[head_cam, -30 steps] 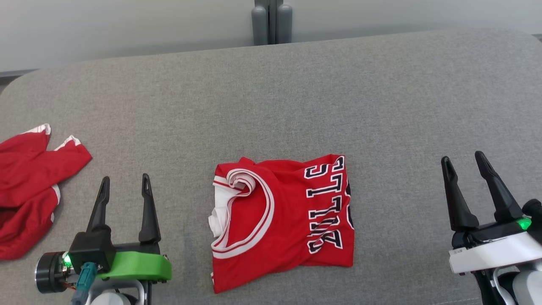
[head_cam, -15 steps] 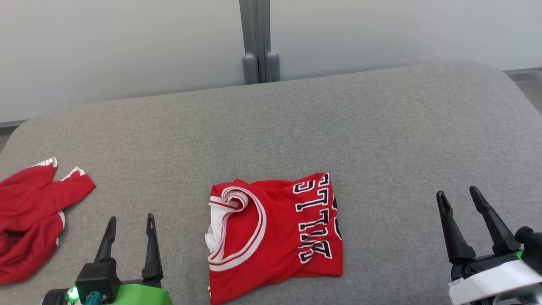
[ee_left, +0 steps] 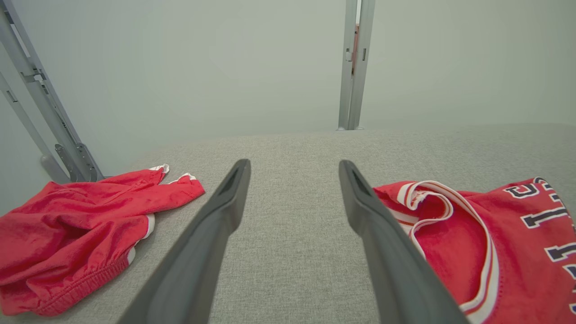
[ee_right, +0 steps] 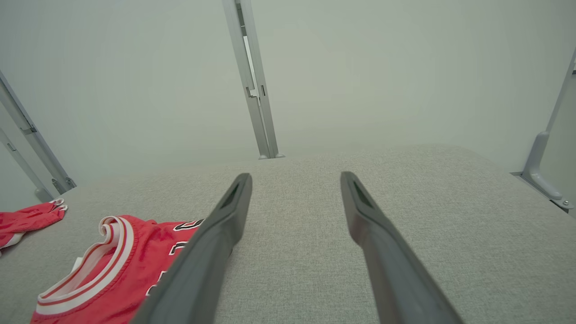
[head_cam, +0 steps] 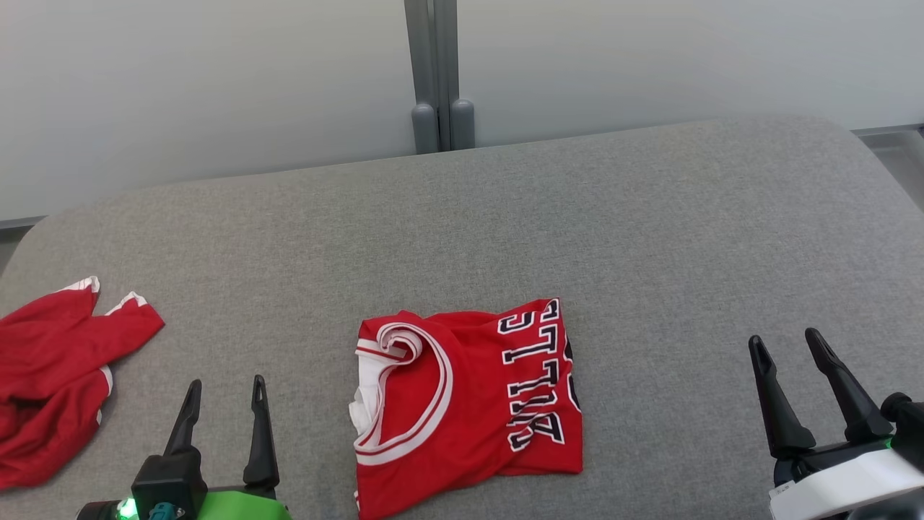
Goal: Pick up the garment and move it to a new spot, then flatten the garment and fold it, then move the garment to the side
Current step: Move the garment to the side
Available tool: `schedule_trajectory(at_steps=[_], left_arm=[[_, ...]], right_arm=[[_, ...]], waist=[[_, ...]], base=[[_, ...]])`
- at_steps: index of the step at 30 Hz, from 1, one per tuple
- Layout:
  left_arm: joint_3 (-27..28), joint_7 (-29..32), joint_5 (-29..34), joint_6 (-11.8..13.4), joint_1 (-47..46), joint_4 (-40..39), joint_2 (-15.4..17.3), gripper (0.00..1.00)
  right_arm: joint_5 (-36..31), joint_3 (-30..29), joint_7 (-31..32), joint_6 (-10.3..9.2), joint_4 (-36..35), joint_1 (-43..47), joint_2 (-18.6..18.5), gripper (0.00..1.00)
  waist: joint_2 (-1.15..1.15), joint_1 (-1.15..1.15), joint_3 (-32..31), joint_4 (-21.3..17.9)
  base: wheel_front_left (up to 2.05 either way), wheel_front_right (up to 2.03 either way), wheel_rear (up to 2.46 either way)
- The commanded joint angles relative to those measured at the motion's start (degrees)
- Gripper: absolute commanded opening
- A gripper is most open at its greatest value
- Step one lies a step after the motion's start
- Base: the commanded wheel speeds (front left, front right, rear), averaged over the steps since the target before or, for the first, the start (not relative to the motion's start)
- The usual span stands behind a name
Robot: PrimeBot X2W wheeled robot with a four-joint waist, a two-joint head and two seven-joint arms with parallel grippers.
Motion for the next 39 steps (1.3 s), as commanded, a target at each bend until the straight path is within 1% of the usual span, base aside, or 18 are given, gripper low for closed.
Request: schedule_trajectory(at_steps=[1,9,12,15,19,23,26,30,31,32,33,36,39], left_arm=[[-0.01,-0.21,-0.36,0.32,-0.19,0.13,0.47,1.0],[-0.22,-0.62,0.11,0.57,-1.7,-0.58,0.77,1.0],[-0.41,-0.88,0.85,0.66,-3.65,-1.5,0.71,1.0],[-0.92,-1.18,1.25,0.54,-5.81,-2.33,0.26,1.0],[-1.61,-1.8,1.76,-0.06,-9.55,-2.18,-0.44,1.0],[-2.11,-2.36,2.26,-0.46,-12.11,-1.43,-1.27,1.0],[-2.08,-2.56,2.25,-0.63,-13.21,-0.62,-1.67,1.0],[-2.05,-2.91,2.46,-0.8,-13.94,0.04,-2.19,1.0],[-2.04,-2.93,2.56,-0.84,-14.08,0.17,-2.23,1.0],[-1.98,-2.98,2.59,-0.89,-14.18,0.26,-2.27,1.0],[-1.87,-3.03,2.65,-0.84,-14.28,0.38,-2.29,1.0],[-1.6,-3.06,2.74,-0.84,-14.42,0.48,-2.41,1.0],[-1.39,-3.03,2.8,-1.06,-14.6,0.58,-2.56,1.0]], right_arm=[[-0.34,-0.21,0.16,-0.01,-0.2,0.31,0.06,1.0],[-0.86,0.16,0.89,-0.01,0.29,-0.54,-0.7,1.0],[-0.43,2.08,1.7,-0.01,1.86,-2.37,-1.66,1.0],[0.34,5.5,1.71,-0.01,4.86,-4.64,-2.22,1.0],[2.14,11.91,0.63,-0.01,11.64,-8.98,-2.11,1.0],[4.48,17.17,-1.04,-0.01,19.16,-13.48,-0.67,1.0],[6.25,19.86,-1.77,-0.01,24.39,-16.54,0.54,1.0],[9.03,23.43,-0.07,-0.01,30.33,-18.62,0.5,0.99],[9.83,24.29,0.65,-0.01,31.43,-18.71,0.17,0.46],[10.66,24.92,1.44,-0.01,32.42,-18.72,0.01,0.4],[11.6,25.67,2.63,-0.04,33.56,-18.4,-0.2,0.01],[14.16,26.79,4.35,-0.07,35.02,-17.52,-0.84,0.0],[16.66,26.29,5.22,-0.17,35.31,-16.25,-2.39,0.0]], waist=[[0.0,0.0,0.11,0.02],[0.0,0.0,1.37,0.66],[0.0,0.0,3.9,1.58],[0.0,0.0,6.63,2.88],[0.0,0.0,10.36,5.0],[0.0,0.0,12.76,6.59],[0.0,0.0,13.67,7.12],[0.0,0.0,14.26,7.45],[0.0,0.0,14.37,7.48],[0.0,0.0,14.44,7.48],[0.0,0.0,14.51,7.43],[0.0,0.0,14.72,7.14],[0.0,0.0,14.83,6.8]], base=[[0.0,0.0,0.0],[0.0,0.0,0.0],[0.0,0.0,0.0],[0.0,0.0,0.0],[0.0,0.0,0.0],[0.0,0.0,0.0],[0.0,0.0,0.0],[0.0,0.0,0.0],[0.0,0.0,0.0],[0.0,0.0,0.0],[0.0,0.0,0.0],[0.0,0.0,0.0],[0.0,0.0,0.0]])
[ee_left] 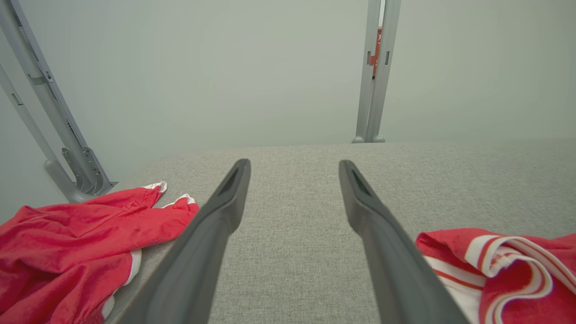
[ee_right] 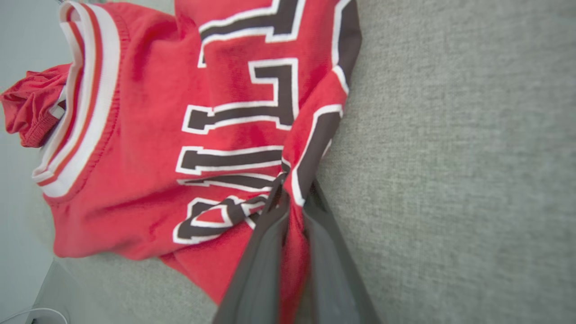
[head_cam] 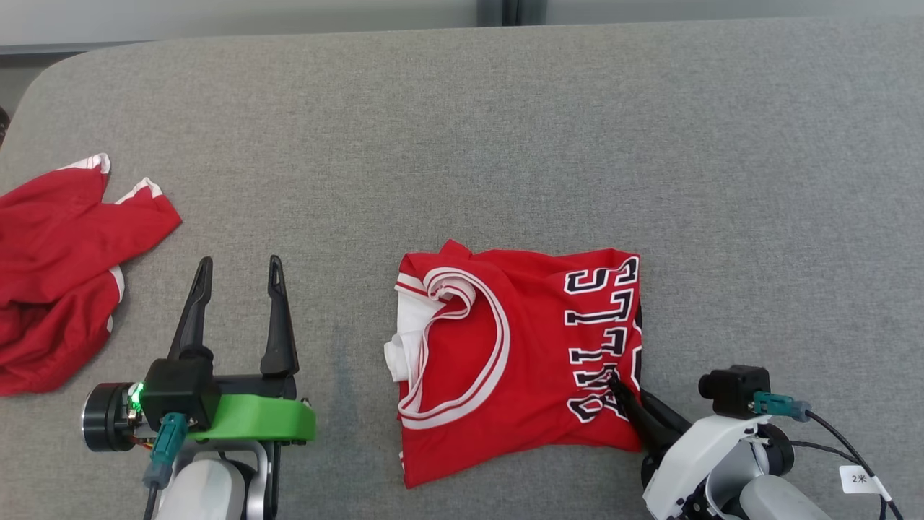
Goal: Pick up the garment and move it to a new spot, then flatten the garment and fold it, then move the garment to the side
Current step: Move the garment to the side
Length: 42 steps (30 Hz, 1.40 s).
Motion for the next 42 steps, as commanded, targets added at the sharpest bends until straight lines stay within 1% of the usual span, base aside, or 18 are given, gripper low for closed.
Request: schedule_trajectory(at_steps=[1,4,9,13,17,18,22,23,28,29,33,37,39,41,42], left_arm=[[0.28,-0.25,0.55,-0.22,-1.05,-0.07,-0.12,1.0],[0.78,-0.22,0.9,-0.05,-0.73,-0.73,-0.19,1.0],[1.48,-0.22,1.64,-0.11,-0.31,-2.03,-0.05,1.0],[1.62,-0.22,2.2,-0.2,-1.31,-3.6,0.01,1.0],[1.14,-0.16,3.04,-0.5,-2.95,-5.18,0.4,1.0],[1.0,-0.16,3.44,-0.53,-3.54,-5.82,0.58,1.0],[-0.04,0.62,4.9,-1.0,-6.33,-7.69,1.39,1.0],[-0.33,0.84,5.28,-1.2,-7.35,-8.17,1.63,1.0],[-1.93,2.24,6.57,-2.14,-11.68,-9.76,1.94,1.0],[-2.39,2.54,6.93,-2.3,-12.59,-9.96,1.85,1.0],[-4.17,2.78,7.72,-3.04,-15.46,-9.89,1.07,1.0],[-5.38,2.95,8.36,-3.5,-17.08,-9.5,0.84,1.0],[-5.53,3.05,8.64,-3.61,-17.56,-9.51,1.14,1.0],[-5.59,3.25,8.82,-3.58,-17.8,-9.72,1.52,1.0],[-5.58,3.4,8.85,-3.56,-17.88,-9.83,1.68,1.0]], right_arm=[[0.54,0.07,1.83,-0.5,2.4,3.41,-1.61,0.0],[1.24,-2.36,0.58,-0.74,1.1,4.47,-3.79,0.0],[0.9,-5.58,-2.26,-0.62,-2.84,3.14,-5.87,0.0],[-0.37,-5.79,-3.14,-0.28,-5.13,-2.08,-7.45,0.0],[0.02,-4.3,-3.17,-0.28,-4.35,-10.03,-9.17,0.0],[-0.14,-3.56,-3.26,-0.28,-3.55,-12.93,-10.02,0.0],[2.58,-2.63,-4.91,-0.28,0.92,-23.14,-12.22,0.0],[2.82,-2.21,-5.6,-0.27,2.77,-25.94,-13.44,0.0],[7.1,-1.93,-9.0,-0.28,10.82,-36.21,-17.64,0.0],[7.62,-1.93,-9.12,-0.27,12.97,-37.64,-19.0,0.0],[11.29,-3.43,-10.74,-0.28,19.45,-40.81,-23.67,0.0],[15.02,-5.34,-11.66,-0.27,25.19,-39.84,-27.06,0.0],[16.62,-6.01,-12.04,-0.28,27.49,-38.88,-28.24,0.0],[17.39,-5.79,-12.26,-0.27,28.95,-38.3,-28.65,0.0],[17.84,-5.87,-12.43,-0.28,29.51,-38.29,-28.56,0.17]], waist=[[0.0,0.0,0.08,-0.29],[0.0,0.0,0.27,-1.19],[0.0,0.0,1.23,-3.99],[0.0,0.0,2.85,-7.17],[0.0,0.0,5.6,-10.5],[0.0,0.0,6.7,-11.31],[0.0,0.0,10.84,-13.06],[0.0,0.0,12.04,-13.29],[0.0,0.0,17.34,-13.26],[0.0,0.0,18.33,-13.16],[0.0,0.0,20.73,-12.45],[0.0,0.0,22.04,-12.36],[0.0,0.0,22.45,-12.54],[0.0,0.0,22.87,-12.83],[0.0,0.0,23.0,-13.02]], base=[[0.0,0.0,0.0],[0.0,0.0,0.0],[0.0,0.0,0.0],[0.0,0.0,0.0],[0.0,0.0,0.0],[0.0,0.0,0.0],[0.0,0.0,0.0],[0.0,0.0,0.0],[0.0,0.0,0.0],[0.0,0.0,0.0],[0.0,0.0,0.0],[0.0,0.0,0.0],[0.0,0.0,0.0],[0.0,0.0,0.0],[0.0,0.0,0.0]])
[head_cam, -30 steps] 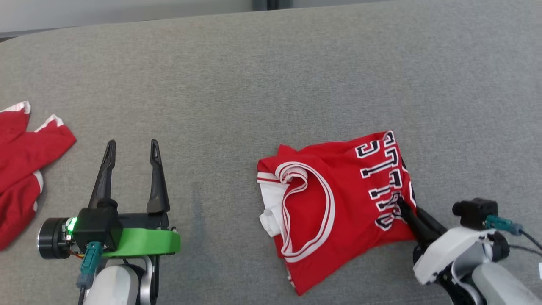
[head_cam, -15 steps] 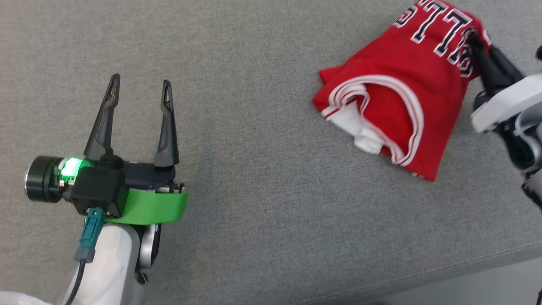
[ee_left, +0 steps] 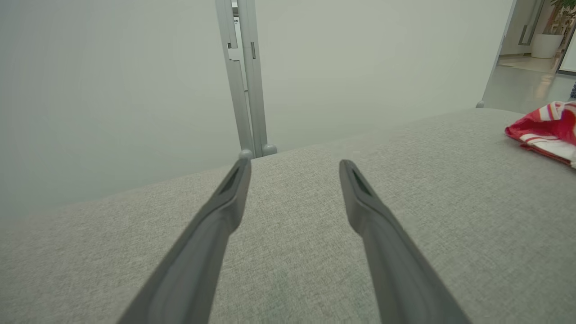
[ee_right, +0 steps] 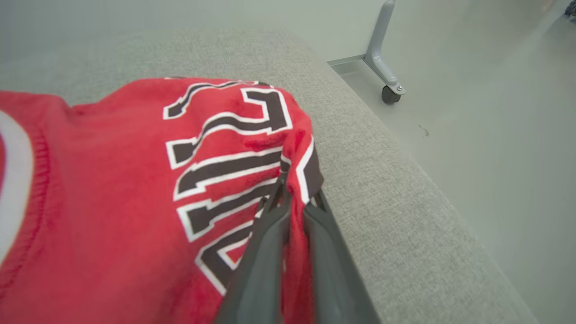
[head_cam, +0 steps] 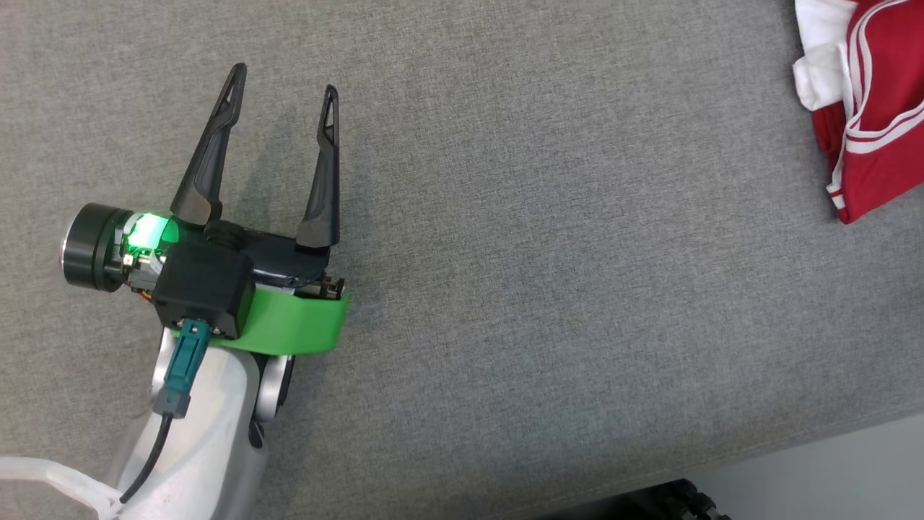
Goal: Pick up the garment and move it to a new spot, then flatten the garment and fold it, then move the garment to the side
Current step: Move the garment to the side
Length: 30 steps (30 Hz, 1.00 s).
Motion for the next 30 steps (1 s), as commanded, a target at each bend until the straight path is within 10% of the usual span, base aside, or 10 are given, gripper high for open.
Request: schedule_trajectory(at_steps=[1,12,20,30], left_arm=[[-0.04,0.37,0.64,-0.12,-1.06,-0.27,0.62,1.0],[0.72,-0.43,-1.32,1.14,3.15,2.56,0.89,1.0],[2.87,-1.75,-4.96,3.02,10.24,6.05,0.03,1.0],[5.49,-2.81,-8.23,4.73,17.39,8.82,-0.29,1.0]], right_arm=[[0.56,-0.29,-0.56,-0.13,1.18,0.24,-0.12,1.0],[-15.47,-16.47,-1.21,-0.12,-5.57,6.27,1.68,1.0],[-30.51,-30.1,-1.23,-0.12,-29.48,25.38,14.59,1.0],[-35.11,-26.98,-1.25,-0.12,-47.42,41.01,26.4,1.0]], waist=[[0.0,-0.01,0.77,-0.71],[0.0,-0.01,-6.28,-2.45],[0.0,-0.01,-16.5,-2.33],[0.0,-0.01,-24.99,0.72]], base=[[0.0,0.0,0.0],[0.0,0.0,0.0],[0.0,0.0,0.0],[0.0,0.0,0.0]])
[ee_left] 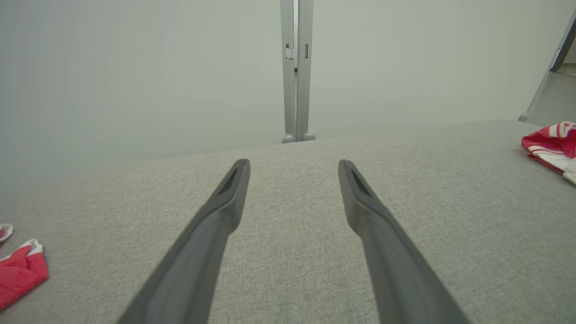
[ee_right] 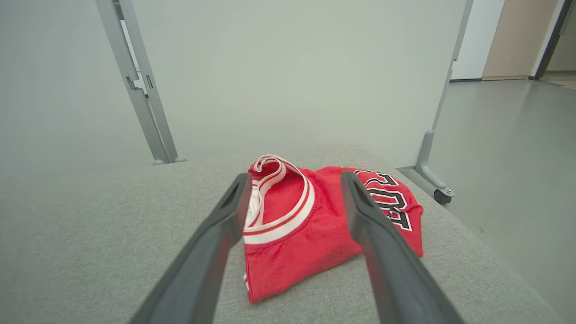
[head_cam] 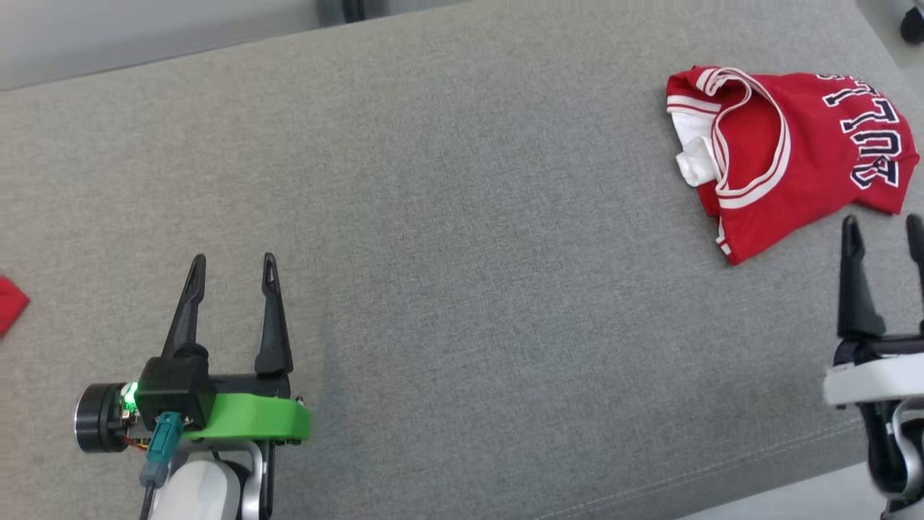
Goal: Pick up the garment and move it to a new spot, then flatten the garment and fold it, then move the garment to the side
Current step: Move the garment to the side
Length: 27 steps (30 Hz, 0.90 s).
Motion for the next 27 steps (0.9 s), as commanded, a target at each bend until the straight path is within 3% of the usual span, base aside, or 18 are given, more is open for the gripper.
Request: schedule_trajectory(at_steps=[1,6,12,27], left_arm=[[0.34,-0.38,-0.34,0.34,1.3,0.48,-0.12,1.0],[1.48,-0.66,-1.68,0.57,4.27,1.88,-0.09,1.0],[2.0,-0.9,-2.53,0.42,8.26,3.1,0.25,1.0],[1.38,-0.85,-3.51,-0.3,12.76,4.88,0.88,1.0]], right_arm=[[-0.66,0.69,-0.13,-0.11,-1.15,2.05,0.99,1.0],[-1.56,3.73,0.12,-0.11,-4.5,6.31,4.71,1.0],[-2.86,6.27,2.16,-0.11,-6.13,9.31,6.69,1.0],[-5.41,6.47,6.48,-0.11,-10.62,16.54,9.06,1.0]], waist=[[0.0,0.0,-5.14,2.96],[0.0,0.0,-8.67,6.14],[0.0,0.0,-12.71,8.77],[0.0,0.0,-16.52,9.51]], base=[[0.0,0.0,0.0],[0.0,0.0,0.0],[0.0,0.0,0.0],[0.0,0.0,0.0]])
